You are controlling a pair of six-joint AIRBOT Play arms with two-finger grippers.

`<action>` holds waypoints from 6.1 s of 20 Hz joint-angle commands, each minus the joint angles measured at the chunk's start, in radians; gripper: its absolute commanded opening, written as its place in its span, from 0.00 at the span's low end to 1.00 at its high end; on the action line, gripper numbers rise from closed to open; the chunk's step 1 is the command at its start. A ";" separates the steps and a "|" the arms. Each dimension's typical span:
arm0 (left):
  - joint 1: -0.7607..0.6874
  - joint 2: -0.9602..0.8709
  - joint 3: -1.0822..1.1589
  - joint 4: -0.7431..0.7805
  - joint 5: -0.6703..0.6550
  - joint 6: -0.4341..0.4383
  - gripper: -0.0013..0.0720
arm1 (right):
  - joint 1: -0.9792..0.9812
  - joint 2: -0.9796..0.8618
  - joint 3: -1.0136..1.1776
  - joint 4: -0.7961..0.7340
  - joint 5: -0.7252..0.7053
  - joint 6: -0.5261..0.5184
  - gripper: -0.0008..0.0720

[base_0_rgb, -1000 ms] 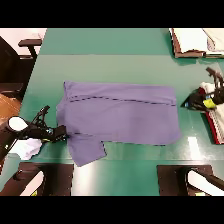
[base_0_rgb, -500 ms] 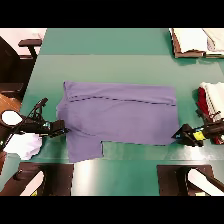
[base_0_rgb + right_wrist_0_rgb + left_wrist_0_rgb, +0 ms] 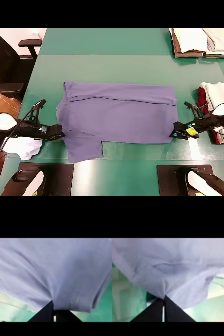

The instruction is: Fold the shirts.

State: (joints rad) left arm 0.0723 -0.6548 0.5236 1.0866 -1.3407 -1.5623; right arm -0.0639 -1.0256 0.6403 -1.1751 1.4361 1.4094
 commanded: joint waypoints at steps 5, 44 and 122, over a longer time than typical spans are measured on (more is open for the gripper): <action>0.000 0.179 0.103 -0.009 -0.255 -0.085 0.05 | 0.023 0.237 0.127 -0.213 0.177 0.012 0.03; -0.267 -0.810 0.814 -0.174 0.354 0.117 0.05 | -0.268 -0.686 0.586 0.293 -0.022 -0.234 0.77; 0.072 -0.490 1.025 0.094 0.167 0.037 0.05 | 0.639 -0.936 0.969 0.531 -0.309 -0.120 0.04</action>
State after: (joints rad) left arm 0.1444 -1.1442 1.5490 1.1973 -1.1568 -1.5257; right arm 0.5453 -1.9297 1.5345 -0.6640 1.1282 1.2934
